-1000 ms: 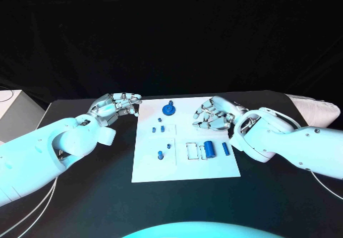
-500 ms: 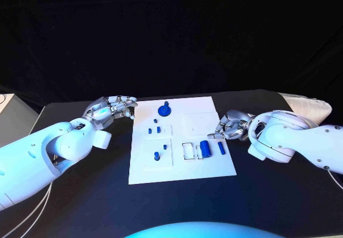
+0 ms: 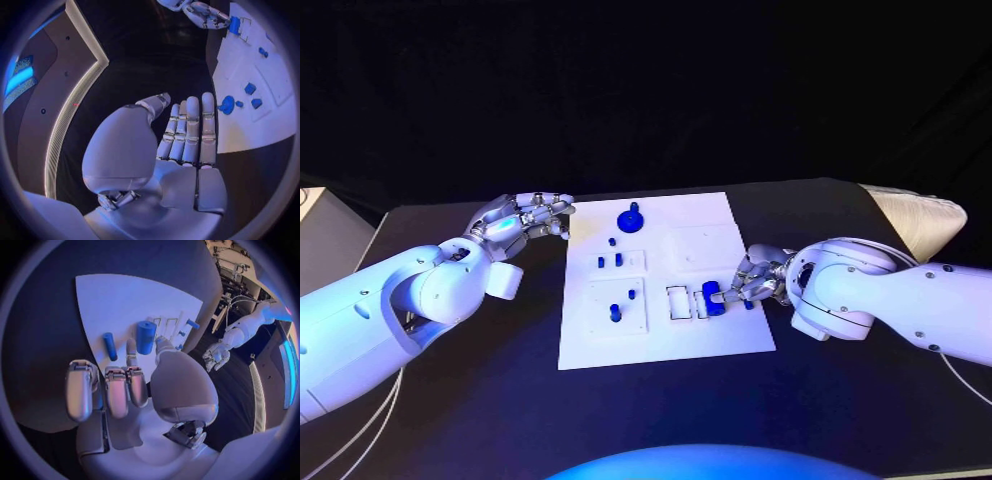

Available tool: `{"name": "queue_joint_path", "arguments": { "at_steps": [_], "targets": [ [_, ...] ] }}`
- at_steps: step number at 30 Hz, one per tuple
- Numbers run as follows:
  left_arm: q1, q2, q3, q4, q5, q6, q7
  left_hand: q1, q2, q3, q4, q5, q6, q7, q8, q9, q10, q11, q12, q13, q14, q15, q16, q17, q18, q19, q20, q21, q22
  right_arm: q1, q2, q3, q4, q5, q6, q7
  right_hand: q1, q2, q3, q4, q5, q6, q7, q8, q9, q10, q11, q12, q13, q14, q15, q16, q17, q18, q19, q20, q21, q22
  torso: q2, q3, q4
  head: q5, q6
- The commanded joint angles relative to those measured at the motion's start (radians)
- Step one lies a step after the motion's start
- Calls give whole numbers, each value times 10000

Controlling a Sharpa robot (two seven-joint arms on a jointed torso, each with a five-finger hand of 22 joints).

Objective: Assemble the parts on the task board

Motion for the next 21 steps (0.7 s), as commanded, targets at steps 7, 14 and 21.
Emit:
{"name": "queue_joint_path", "arguments": {
  "at_steps": [7, 14, 21],
  "targets": [
    [-8, -13, 3, 24, 38, 173, 53, 37, 40, -53, 22, 4, -24, 61, 60, -16, -51, -3, 59, -8, 8, 67, -68, -16, 131, 72, -20, -63, -8, -218, 397, -11, -318, -410, -52, -394, -120, 10, -64, 4, 61, -4, -44, 33, 21, 548, -48, -49, 1970, 956, -100, 37, 2216, -84, 591, -77, 28, 1609, 18, 4, -6, 28, -73],
    [-11, -10, 3, 11, 38, 190, 41, 37, 40, -53, 22, 4, -24, 61, 60, -16, -51, -3, 59, -8, 8, 67, -68, -16, 131, 72, -20, -63, -8, -335, 631, -12, -420, -476, -228, -366, -139, 24, -89, 4, 60, -15, -43, 37, 35, 552, -46, -44, 1978, 964, -99, 47, 2254, -90, 598, -77, 56, 1627, 17, 19, -4, 45, -121],
    [-12, -17, 3, 20, 38, 204, 24, 51, 61, -57, 38, 12, -27, 58, 70, -18, -51, -6, 76, -8, 9, 64, -70, -15, 133, 89, -22, -88, -25, -376, 807, -12, -500, -537, -308, -351, -146, 22, -109, 2, 54, -23, -42, 41, 45, 546, -46, -52, 1971, 970, -99, 54, 2279, -94, 603, -76, 78, 1641, 11, 14, -1, 58, -155]
  ]
}}
